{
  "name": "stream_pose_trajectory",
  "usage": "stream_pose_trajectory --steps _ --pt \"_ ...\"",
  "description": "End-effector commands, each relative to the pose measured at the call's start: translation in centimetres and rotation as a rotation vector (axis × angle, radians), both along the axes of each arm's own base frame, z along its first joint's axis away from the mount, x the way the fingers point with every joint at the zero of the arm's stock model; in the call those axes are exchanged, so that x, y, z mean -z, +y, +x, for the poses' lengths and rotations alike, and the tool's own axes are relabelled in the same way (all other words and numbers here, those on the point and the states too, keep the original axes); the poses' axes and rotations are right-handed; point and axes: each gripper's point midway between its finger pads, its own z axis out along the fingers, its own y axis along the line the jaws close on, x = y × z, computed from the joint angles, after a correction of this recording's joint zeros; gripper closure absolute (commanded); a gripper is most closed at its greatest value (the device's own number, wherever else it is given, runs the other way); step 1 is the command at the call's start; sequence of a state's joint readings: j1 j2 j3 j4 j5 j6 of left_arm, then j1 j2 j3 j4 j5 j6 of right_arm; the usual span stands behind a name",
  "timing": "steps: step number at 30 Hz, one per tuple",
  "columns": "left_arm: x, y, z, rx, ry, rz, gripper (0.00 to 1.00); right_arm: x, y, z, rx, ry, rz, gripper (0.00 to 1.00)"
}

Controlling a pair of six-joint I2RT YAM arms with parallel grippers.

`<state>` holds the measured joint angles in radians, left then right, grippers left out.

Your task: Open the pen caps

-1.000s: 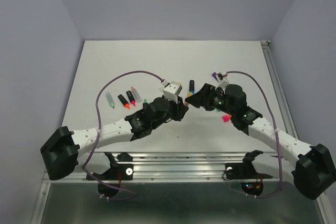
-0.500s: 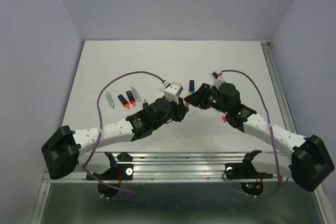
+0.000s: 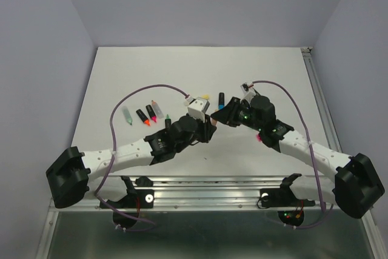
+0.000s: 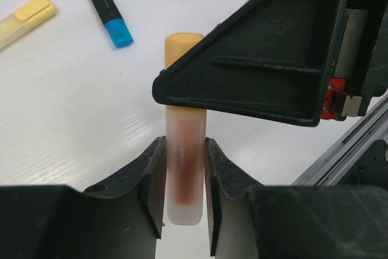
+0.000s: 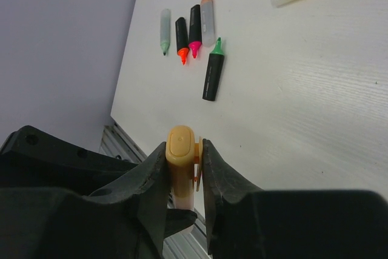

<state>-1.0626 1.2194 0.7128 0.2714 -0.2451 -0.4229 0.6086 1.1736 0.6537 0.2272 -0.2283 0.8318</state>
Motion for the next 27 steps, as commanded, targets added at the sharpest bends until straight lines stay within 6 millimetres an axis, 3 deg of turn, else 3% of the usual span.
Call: stream_pose_trajectory --steps 1,5,10,18,22,25,27 --pt "-0.1 0.4 -0.9 -0.01 0.025 -0.032 1.0 -4.1 0.0 1.8 0.06 -0.111 0.041 0.99" --pt "2.2 0.8 -2.4 -0.018 0.073 -0.01 1.0 -5.3 -1.3 3.1 0.154 -0.143 0.003 0.99" --pt "5.3 0.8 -5.4 0.013 0.159 0.015 1.0 -7.2 -3.4 6.1 0.332 -0.169 -0.049 0.99" --pt "6.7 0.6 -8.9 0.056 0.225 -0.013 1.0 -8.8 -5.6 9.0 0.486 -0.16 -0.05 0.99" --pt "7.5 0.6 -10.5 0.082 0.262 -0.018 1.0 -8.9 -7.7 10.6 0.602 -0.159 -0.058 0.99" --pt "7.9 0.3 -11.7 0.099 0.289 -0.02 1.0 -9.0 -7.8 11.0 0.595 -0.167 -0.059 0.99" --pt "7.5 0.3 -11.3 0.078 0.276 -0.03 1.0 -8.7 -7.1 11.0 0.55 -0.161 -0.082 0.99"
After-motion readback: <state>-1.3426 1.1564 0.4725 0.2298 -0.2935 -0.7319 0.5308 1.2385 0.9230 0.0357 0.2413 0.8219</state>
